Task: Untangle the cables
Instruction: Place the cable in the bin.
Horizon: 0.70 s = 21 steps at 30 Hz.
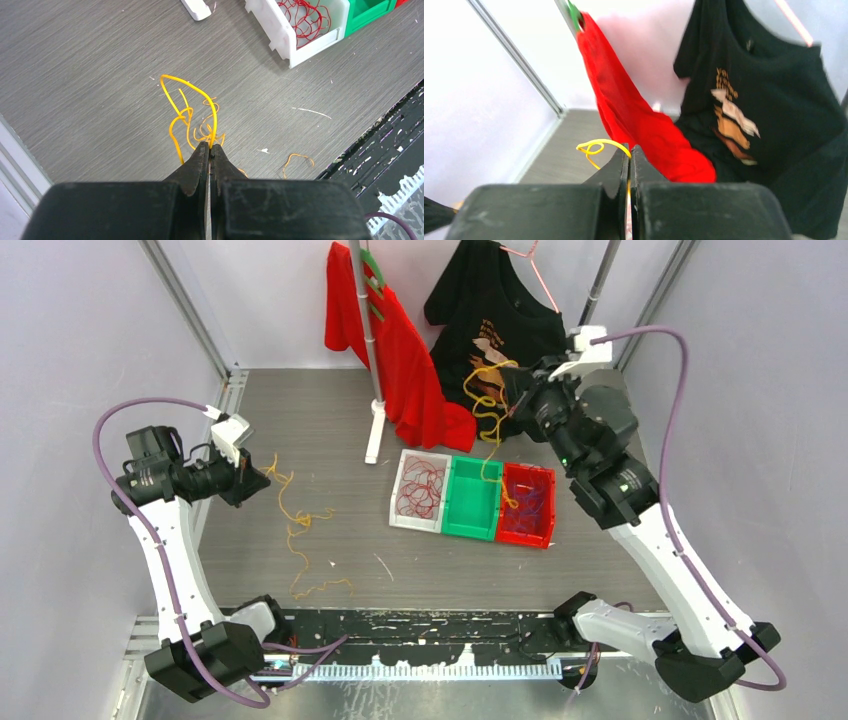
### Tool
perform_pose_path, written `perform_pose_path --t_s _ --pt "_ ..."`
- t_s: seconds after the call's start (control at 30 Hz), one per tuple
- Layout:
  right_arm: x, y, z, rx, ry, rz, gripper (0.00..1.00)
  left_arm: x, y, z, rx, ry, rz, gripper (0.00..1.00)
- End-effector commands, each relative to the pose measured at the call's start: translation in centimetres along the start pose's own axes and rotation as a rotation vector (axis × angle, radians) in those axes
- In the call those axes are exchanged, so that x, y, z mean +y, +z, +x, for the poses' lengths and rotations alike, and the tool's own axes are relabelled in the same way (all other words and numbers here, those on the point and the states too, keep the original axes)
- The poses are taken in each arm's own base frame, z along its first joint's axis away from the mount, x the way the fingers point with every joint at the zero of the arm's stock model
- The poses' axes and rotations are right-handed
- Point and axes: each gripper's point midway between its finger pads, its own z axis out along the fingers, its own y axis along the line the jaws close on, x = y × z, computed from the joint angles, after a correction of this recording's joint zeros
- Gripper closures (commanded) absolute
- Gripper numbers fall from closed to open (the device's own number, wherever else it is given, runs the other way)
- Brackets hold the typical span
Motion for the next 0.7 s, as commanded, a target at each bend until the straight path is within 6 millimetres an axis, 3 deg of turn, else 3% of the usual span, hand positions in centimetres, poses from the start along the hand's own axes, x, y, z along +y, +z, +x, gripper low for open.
perform_pose_path --t_s 0.0,0.27,0.57,0.67 --pt "1.9 -1.5 -6.8 -0.154 0.026 -0.066 0.99 0.0 -0.5 -1.5 -0.04 0.046 -0.012 1.0" --pt "0.6 -0.6 -3.0 -0.085 0.0 -0.021 0.99 -0.1 -0.4 -1.2 -0.034 0.045 -0.011 1.0" --pt "-2.7 -0.1 5.1 0.061 -0.07 0.063 0.99 0.0 -0.4 -1.2 -0.029 0.047 -0.008 1.0" --pt "-3.5 -0.1 6.8 0.109 -0.095 0.09 0.99 -0.1 -0.4 -1.3 -0.032 0.047 -0.007 1.0"
